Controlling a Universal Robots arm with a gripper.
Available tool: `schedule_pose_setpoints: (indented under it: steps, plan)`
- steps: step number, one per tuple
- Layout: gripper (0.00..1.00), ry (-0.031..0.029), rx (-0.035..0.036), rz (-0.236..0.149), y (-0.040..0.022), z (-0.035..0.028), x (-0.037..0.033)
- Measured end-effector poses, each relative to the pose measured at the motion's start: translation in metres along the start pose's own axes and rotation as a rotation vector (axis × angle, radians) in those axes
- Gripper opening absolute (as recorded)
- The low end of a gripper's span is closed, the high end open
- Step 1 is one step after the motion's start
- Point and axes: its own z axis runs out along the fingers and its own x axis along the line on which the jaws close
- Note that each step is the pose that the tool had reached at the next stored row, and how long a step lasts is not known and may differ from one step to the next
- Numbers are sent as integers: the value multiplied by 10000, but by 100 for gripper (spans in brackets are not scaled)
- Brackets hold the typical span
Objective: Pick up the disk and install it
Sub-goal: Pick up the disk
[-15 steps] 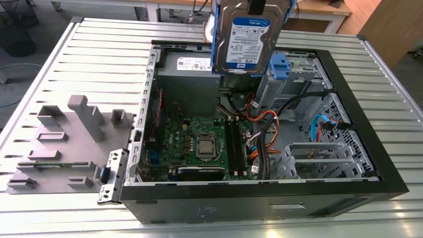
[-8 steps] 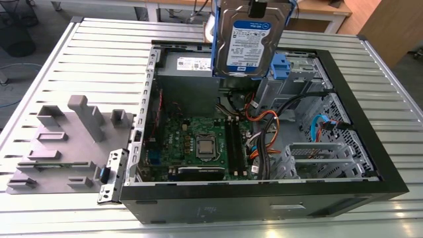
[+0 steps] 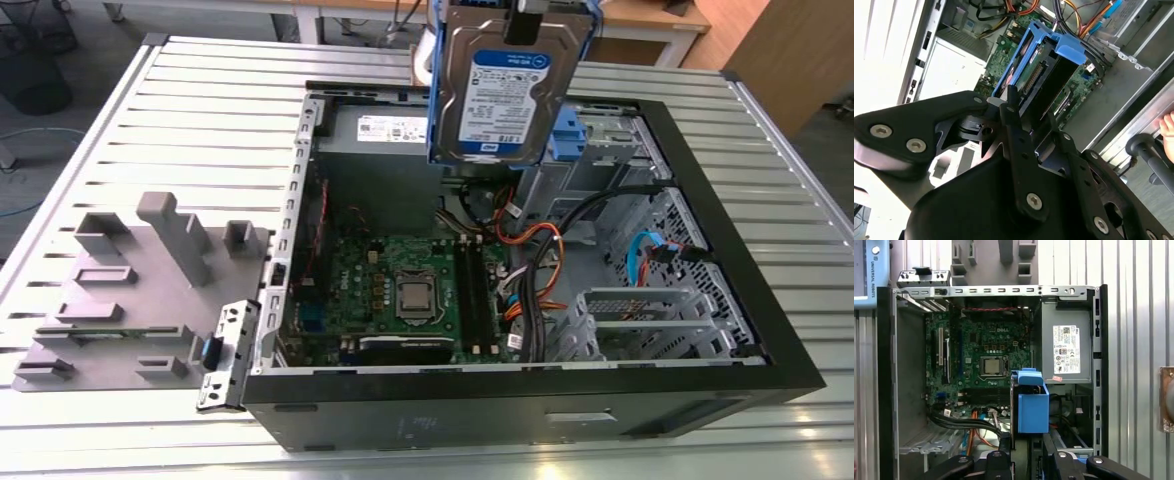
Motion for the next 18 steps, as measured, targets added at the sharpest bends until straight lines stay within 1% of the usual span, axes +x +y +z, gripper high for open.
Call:
schedule_pose_setpoints:
  steps: [9, 18]
  plan:
    - [35, -1, 0, 0, -5, 0, 188]
    - [35, -1, 0, 0, -12, -1, 419]
